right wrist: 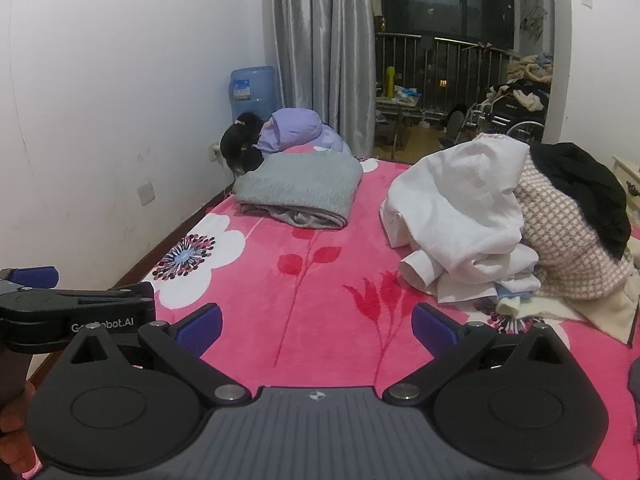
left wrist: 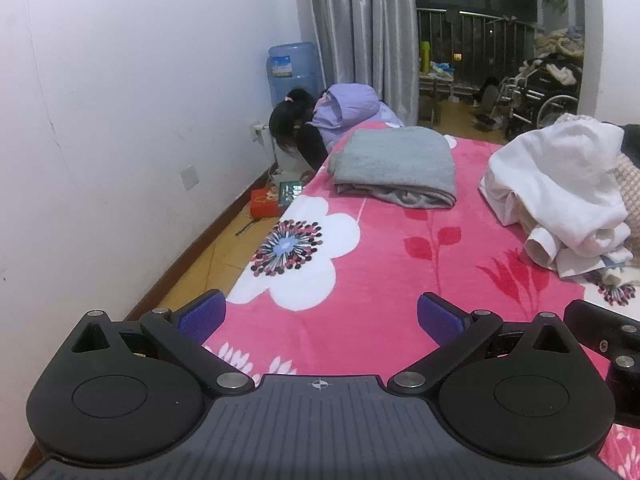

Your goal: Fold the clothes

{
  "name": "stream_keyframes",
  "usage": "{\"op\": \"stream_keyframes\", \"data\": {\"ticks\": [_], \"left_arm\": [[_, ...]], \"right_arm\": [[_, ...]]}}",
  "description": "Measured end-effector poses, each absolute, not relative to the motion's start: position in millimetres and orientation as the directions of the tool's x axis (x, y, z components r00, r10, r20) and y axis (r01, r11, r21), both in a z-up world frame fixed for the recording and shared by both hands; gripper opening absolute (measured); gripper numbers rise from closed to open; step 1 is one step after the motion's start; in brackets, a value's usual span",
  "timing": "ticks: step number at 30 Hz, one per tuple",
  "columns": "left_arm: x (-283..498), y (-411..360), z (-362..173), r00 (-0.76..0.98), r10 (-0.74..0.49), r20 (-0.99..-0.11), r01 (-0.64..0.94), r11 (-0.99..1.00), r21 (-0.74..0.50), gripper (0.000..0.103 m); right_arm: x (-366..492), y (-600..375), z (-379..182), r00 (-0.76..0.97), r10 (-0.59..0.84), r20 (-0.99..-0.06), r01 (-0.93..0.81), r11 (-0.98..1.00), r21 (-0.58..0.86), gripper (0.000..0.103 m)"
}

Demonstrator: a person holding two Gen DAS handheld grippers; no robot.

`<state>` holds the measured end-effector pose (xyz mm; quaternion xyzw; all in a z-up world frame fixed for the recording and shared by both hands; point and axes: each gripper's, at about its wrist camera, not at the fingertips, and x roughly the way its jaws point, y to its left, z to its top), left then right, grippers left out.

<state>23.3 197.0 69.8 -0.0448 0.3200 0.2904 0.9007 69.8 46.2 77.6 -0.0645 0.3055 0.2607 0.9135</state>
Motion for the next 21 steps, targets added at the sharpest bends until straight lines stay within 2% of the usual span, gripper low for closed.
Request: {"op": "stream_keyframes", "data": {"ticks": [21], "left_arm": [[25,199,68,0.631,0.506,-0.587,-0.543,0.83,0.132,0.103]], "right_arm": [[65,61,77,0.673,0.434,-0.599,-0.538,0.843,0.006,0.103]]}}
